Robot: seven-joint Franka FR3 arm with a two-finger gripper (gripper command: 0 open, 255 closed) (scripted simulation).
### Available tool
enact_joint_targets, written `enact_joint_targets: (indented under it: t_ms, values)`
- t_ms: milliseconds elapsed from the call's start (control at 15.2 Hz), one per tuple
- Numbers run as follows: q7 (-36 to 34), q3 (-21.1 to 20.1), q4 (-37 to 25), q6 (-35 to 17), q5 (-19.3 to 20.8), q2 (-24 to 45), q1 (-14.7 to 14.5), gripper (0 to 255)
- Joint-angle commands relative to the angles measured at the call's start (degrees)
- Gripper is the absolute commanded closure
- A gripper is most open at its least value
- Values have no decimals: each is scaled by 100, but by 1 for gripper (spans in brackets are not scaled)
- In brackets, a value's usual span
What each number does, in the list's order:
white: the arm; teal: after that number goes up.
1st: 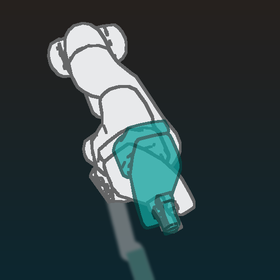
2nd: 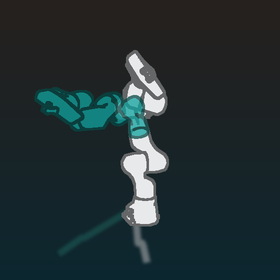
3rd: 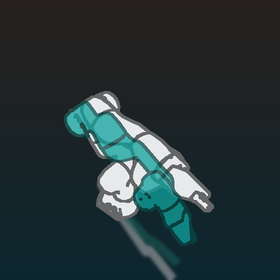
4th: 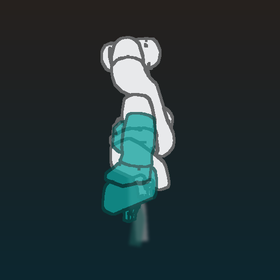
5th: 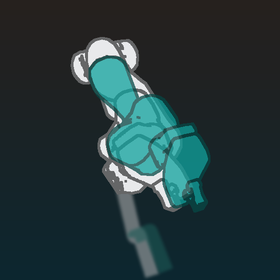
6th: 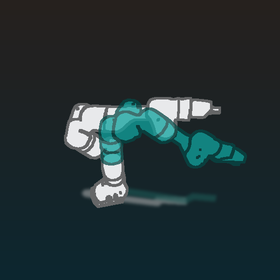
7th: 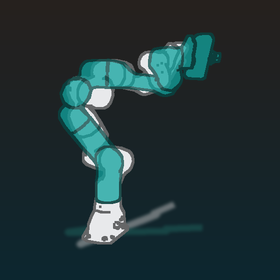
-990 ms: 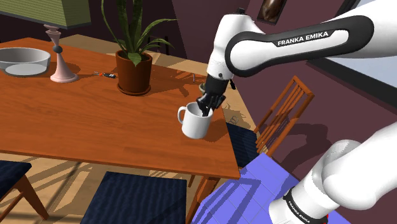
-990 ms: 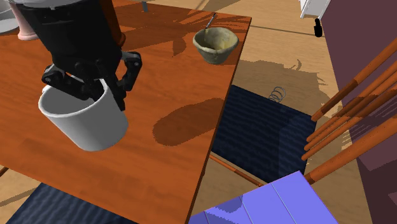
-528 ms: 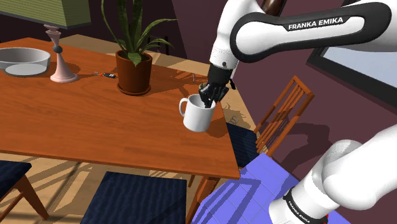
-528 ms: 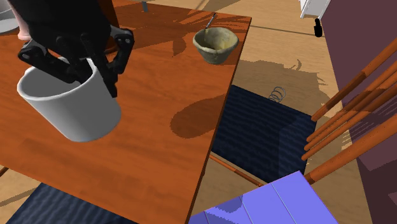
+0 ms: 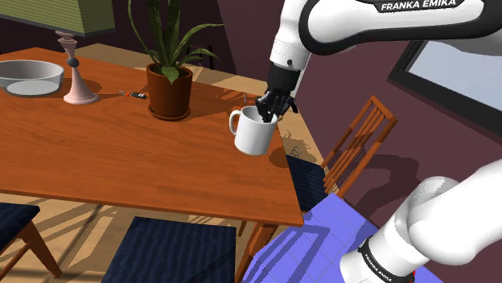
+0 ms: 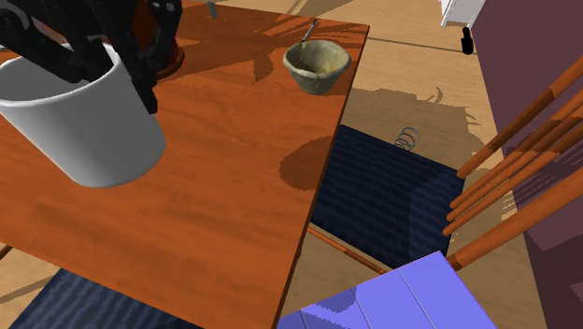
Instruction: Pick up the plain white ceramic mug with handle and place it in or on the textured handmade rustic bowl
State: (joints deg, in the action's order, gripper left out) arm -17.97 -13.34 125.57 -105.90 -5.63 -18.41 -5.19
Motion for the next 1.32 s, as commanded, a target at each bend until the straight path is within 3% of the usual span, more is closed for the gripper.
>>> enact_joint_targets:
  t_ms: [0,660,1254]
  values:
    - [125,89,-109,51,48,68,64,255]
    - [1252,819,-1155,167,406,1050,620,255]
    - [2180,1319,-2708,482,515,2301,1085,255]
